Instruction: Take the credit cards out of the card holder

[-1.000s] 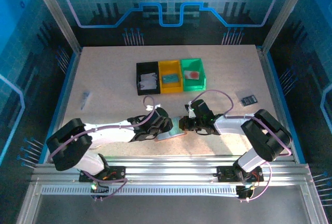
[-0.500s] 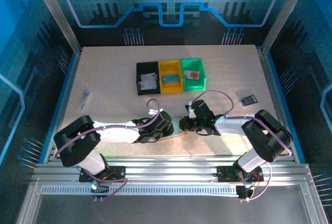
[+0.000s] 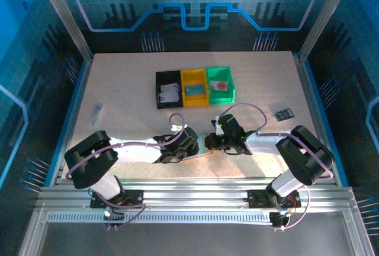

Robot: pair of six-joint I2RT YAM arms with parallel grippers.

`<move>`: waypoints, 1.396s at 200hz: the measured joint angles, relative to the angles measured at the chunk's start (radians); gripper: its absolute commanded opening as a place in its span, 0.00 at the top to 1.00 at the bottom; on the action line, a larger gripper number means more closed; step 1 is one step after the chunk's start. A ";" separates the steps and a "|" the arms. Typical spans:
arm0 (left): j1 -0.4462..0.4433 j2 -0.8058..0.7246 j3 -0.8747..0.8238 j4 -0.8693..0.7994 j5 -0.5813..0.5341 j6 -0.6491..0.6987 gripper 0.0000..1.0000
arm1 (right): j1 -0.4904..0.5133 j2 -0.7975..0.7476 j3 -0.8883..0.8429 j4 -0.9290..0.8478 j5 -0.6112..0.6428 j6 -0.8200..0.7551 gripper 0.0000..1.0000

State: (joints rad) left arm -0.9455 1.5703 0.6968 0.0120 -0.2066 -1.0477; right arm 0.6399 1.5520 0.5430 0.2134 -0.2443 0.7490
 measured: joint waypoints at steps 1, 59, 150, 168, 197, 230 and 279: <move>0.000 0.000 0.000 0.000 0.000 0.000 0.75 | 0.000 0.000 0.000 0.000 0.000 0.000 1.00; 0.000 0.009 0.001 0.000 -0.007 0.000 0.78 | 0.000 -0.002 0.000 -0.003 0.000 0.000 1.00; 0.000 0.017 0.001 0.000 -0.018 0.000 0.84 | 0.000 -0.002 -0.009 0.015 -0.003 0.011 1.00; 0.000 0.018 0.001 0.000 -0.023 0.000 0.86 | 0.000 -0.002 -0.012 0.022 -0.003 0.011 1.00; 0.000 0.018 0.001 0.000 -0.031 -0.001 0.89 | -0.001 -0.001 -0.014 0.026 -0.003 0.012 1.00; 0.000 0.018 -0.006 0.007 -0.039 -0.001 0.94 | -0.002 0.002 -0.017 0.035 -0.007 0.018 1.00; 0.000 0.012 -0.015 0.019 -0.047 -0.001 1.00 | -0.006 0.003 -0.021 0.044 -0.018 0.022 1.00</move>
State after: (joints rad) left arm -0.9459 1.5826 0.6815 0.0315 -0.2539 -1.0489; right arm 0.6334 1.5555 0.5224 0.2573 -0.2626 0.7712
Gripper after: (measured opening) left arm 0.045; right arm 0.040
